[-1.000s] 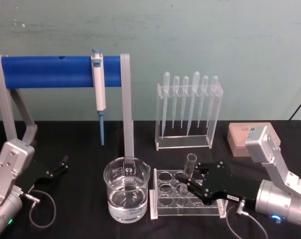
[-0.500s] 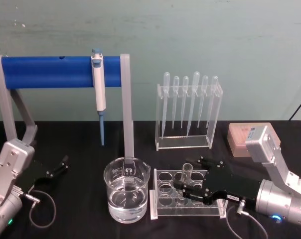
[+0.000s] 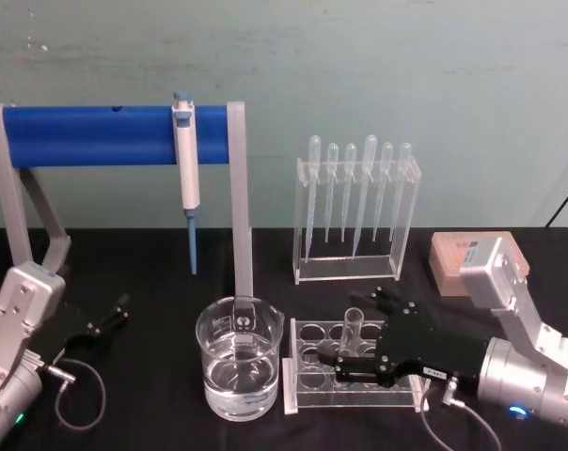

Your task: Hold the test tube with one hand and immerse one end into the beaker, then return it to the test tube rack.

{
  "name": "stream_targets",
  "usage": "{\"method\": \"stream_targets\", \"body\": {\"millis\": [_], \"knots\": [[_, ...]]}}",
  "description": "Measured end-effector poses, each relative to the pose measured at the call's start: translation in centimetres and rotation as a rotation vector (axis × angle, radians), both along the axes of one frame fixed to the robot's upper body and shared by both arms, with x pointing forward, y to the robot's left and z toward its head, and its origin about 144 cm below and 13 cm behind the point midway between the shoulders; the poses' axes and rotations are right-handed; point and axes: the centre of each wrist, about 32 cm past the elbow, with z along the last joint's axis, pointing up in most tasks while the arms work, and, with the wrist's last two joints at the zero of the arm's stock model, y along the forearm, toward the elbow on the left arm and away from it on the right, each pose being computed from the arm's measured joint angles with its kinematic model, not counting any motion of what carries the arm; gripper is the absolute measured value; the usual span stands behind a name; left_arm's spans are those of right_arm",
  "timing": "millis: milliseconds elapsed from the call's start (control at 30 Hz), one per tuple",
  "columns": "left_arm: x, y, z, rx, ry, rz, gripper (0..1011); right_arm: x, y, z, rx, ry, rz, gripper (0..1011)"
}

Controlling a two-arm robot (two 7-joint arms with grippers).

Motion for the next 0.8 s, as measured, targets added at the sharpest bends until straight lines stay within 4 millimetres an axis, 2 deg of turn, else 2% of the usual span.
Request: {"method": "stream_targets", "body": {"millis": [467, 800], "knots": [[0.0, 0.0, 0.0, 0.0, 0.0, 0.0, 1000, -1.7, 1.2, 2.2, 0.002, -0.131, 0.026, 1002], [0.0, 0.0, 0.0, 0.0, 0.0, 0.0, 1000, -3.3, 1.0, 2.4, 0.031, -0.261, -0.039, 1002]]}}
